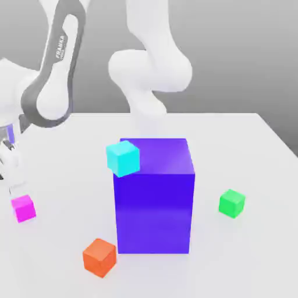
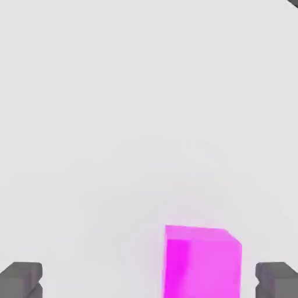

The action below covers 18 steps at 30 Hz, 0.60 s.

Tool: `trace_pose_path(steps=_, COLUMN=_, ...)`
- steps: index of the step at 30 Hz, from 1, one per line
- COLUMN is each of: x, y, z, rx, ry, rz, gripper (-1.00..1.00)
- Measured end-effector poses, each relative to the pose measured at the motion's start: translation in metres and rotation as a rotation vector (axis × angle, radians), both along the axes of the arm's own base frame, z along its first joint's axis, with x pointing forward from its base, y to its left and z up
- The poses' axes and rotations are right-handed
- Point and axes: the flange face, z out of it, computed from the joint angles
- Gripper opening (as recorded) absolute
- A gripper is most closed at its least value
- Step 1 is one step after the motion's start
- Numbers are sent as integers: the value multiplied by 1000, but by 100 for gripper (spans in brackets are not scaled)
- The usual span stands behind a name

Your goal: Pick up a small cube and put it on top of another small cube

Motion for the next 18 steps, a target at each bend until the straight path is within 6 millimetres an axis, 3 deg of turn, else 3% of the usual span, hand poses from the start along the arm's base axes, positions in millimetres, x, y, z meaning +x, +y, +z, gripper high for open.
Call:
trace_pose_path(steps=4, x=-5, y=-1, z=-45, rx=4, ry=8, rz=-7, gripper=0)
trace_pose_path(steps=5, x=-5, y=0, z=-54, rx=5, ry=9, rz=-8, gripper=-100)
trace_pose_path(steps=12, x=-5, y=0, z=-56, rx=6, ry=9, rz=-9, gripper=-100)
trace_pose_path(steps=18, x=-1, y=0, z=1, rx=1, ry=3, rz=2, gripper=-100)
